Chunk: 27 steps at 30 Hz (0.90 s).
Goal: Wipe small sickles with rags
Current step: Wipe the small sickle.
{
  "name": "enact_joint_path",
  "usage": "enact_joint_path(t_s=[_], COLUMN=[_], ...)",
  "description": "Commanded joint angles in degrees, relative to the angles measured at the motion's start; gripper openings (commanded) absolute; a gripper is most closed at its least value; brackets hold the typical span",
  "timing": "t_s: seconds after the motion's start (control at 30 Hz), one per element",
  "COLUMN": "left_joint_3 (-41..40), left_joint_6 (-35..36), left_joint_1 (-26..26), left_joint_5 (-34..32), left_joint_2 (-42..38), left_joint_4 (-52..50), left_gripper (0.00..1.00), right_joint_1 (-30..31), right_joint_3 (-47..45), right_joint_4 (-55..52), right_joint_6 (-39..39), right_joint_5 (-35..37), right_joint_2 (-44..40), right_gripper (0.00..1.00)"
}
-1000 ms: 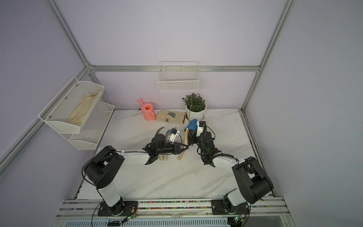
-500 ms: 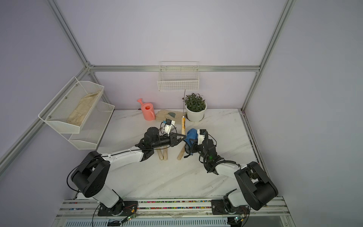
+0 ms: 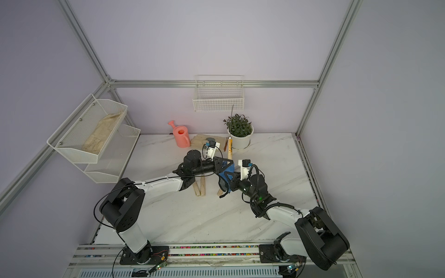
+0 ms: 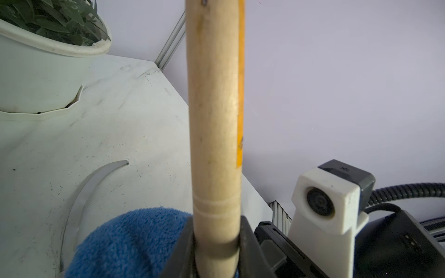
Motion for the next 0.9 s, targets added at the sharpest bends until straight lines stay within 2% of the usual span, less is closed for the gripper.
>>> enact_joint_path(t_s=[0.0,0.23,0.37,0.63,0.87], left_joint_3=[1.2,-1.7,-2.4,-3.6,-4.4], left_joint_6=[1.4,1.8,2.0,2.3,2.7], left_joint_1=[-1.0,-1.1,-1.1,-1.1,-1.1], left_joint_5=[0.8,0.4,0.1,-0.7,-0.9], left_joint_2=[-0.7,-2.2,-2.4,-3.0,-3.6], left_joint_4=[0.9,0.9,1.1,0.6,0.5], left_gripper=[0.0,0.0,0.0,0.0,0.0], right_joint_1=[0.2,0.2,1.5,2.4,2.2], right_joint_3=[1.3,2.0,3.0,1.9,4.2], right_joint_4=[1.6,1.7,4.0,0.5,0.0], right_joint_6=[0.2,1.0,2.0,-0.3,-0.1], right_joint_5=[3.1,3.9,1.5,10.2,8.4], right_joint_2=[0.6,1.3,3.5,1.5,4.9], right_gripper=[0.0,0.0,0.0,0.0,0.0])
